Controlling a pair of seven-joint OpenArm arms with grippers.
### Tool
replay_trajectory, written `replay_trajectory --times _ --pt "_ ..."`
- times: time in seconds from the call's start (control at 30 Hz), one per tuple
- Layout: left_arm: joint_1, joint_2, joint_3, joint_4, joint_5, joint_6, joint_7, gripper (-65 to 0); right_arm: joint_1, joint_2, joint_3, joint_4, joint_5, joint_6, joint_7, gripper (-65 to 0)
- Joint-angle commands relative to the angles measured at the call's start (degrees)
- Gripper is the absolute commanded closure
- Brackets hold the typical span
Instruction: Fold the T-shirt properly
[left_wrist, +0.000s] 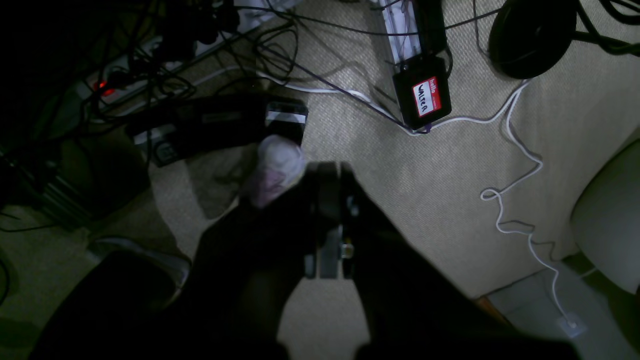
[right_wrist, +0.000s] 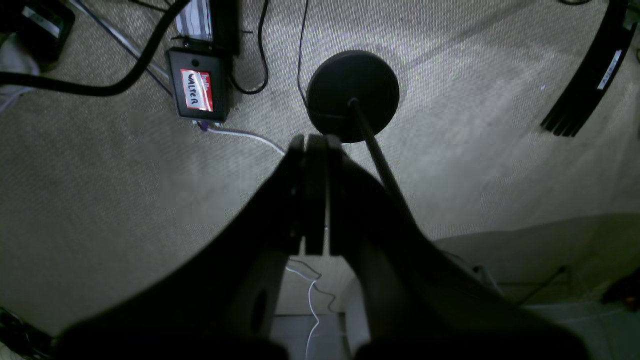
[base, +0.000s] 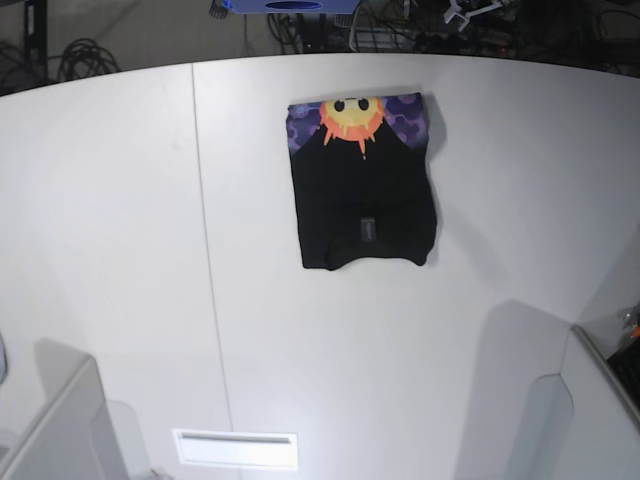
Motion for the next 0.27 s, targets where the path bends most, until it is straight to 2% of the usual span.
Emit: replay_trajectory --times 0.0,0.23 --pt "0.8 -0.7 0.1 -0.2 0.2 -0.4 0.0 0.0 -0.4 0.6 -0.1 -0.2 -0.2 -0.3 0.1 0.0" --pt "2.3 -0.6 0.1 -0.2 0.2 -0.4 0.0 0.0 1.8 1.7 -0.2 -0.6 -0.3 -0.3 0.0 0.0"
